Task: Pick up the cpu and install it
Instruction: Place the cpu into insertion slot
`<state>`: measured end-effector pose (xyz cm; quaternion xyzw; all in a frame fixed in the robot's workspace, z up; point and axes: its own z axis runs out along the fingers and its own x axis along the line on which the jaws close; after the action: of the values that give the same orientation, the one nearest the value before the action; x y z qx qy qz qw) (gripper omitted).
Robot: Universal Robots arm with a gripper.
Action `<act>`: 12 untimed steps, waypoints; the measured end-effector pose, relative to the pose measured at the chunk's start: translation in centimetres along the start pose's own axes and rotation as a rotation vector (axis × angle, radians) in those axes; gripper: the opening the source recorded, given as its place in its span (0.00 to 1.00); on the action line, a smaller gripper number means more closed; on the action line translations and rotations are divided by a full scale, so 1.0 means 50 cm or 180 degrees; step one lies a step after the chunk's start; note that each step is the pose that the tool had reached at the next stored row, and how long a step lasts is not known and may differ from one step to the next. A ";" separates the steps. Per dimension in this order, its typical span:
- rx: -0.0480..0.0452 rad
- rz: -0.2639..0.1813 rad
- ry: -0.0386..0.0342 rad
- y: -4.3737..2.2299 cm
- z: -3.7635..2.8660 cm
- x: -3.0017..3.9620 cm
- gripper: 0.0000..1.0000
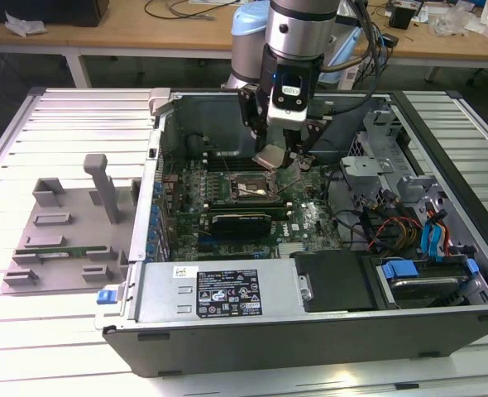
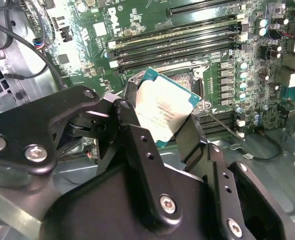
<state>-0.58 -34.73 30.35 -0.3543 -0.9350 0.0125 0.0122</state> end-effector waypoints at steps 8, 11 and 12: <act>-0.0003 0.0192 0.0006 0.000 0.000 0.000 0.55; -0.0003 0.0194 0.0006 0.000 0.000 0.000 0.55; -0.0003 0.0194 0.0006 0.000 0.000 0.000 0.55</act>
<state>-0.58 -34.73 30.34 -0.3827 -0.9237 0.0121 0.0126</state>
